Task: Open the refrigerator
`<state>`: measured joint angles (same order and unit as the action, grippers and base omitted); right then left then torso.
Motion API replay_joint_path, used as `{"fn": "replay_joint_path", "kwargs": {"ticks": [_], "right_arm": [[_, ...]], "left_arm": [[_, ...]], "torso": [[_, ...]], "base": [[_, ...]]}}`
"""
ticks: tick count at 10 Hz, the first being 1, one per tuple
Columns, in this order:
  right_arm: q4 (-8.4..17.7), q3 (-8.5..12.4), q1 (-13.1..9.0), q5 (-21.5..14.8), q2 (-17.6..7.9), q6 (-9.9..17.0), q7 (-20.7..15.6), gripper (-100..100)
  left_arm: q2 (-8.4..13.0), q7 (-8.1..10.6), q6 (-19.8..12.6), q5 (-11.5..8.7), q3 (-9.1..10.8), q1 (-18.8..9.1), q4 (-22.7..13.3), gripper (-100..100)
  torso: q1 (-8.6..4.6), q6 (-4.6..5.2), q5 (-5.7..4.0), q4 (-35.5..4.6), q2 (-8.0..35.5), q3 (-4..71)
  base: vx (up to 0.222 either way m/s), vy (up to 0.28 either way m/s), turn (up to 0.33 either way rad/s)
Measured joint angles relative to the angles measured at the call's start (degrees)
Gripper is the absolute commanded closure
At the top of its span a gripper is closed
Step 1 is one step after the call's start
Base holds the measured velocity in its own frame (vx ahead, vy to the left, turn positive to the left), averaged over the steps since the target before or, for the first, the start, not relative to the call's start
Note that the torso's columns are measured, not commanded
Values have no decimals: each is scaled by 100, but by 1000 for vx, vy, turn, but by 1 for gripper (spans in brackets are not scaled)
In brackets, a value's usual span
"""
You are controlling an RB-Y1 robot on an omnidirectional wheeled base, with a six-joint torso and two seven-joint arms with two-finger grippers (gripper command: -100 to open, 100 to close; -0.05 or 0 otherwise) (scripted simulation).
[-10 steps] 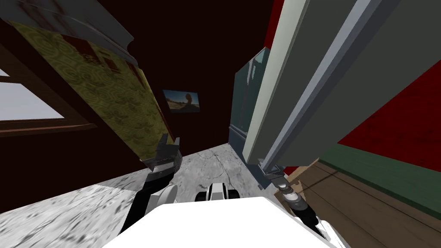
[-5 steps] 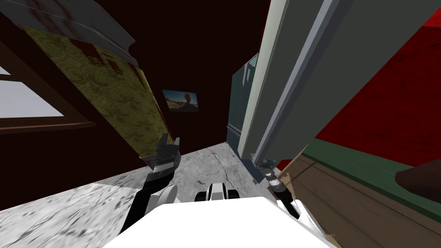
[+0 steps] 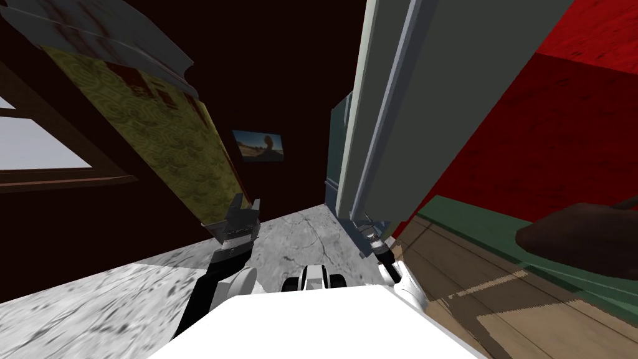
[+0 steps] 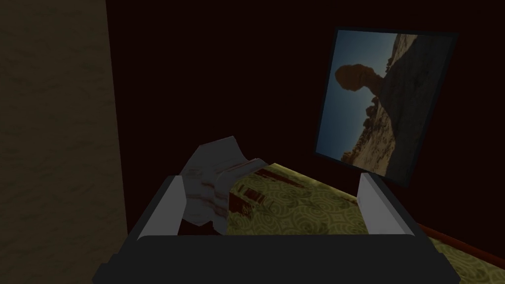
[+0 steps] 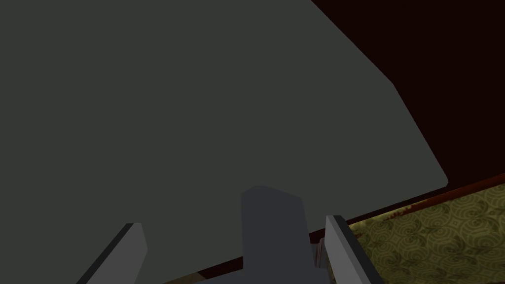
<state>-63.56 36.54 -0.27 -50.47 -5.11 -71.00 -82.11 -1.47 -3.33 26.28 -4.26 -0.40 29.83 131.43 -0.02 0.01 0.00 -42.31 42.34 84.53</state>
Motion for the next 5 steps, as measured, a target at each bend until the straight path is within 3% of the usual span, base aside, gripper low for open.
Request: {"fn": "replay_joint_path", "kwargs": {"ticks": [1, 5], "right_arm": [[138, 5, -176, 4, -36, 43, -30, -100], [228, -316, -777, -320, 224, 697, -143, -100]], "left_arm": [[0, 0, 0, 0, 0, 1, 0, 0], [0, 0, 0, 0, 0, 0, 0, 0]], "torso": [[19, -2, 5, 6, -23, 13], [-4, 9, 3, -11, 19, -10]], "base": [[-99, -70, -66], [-114, -72, -25]]}}
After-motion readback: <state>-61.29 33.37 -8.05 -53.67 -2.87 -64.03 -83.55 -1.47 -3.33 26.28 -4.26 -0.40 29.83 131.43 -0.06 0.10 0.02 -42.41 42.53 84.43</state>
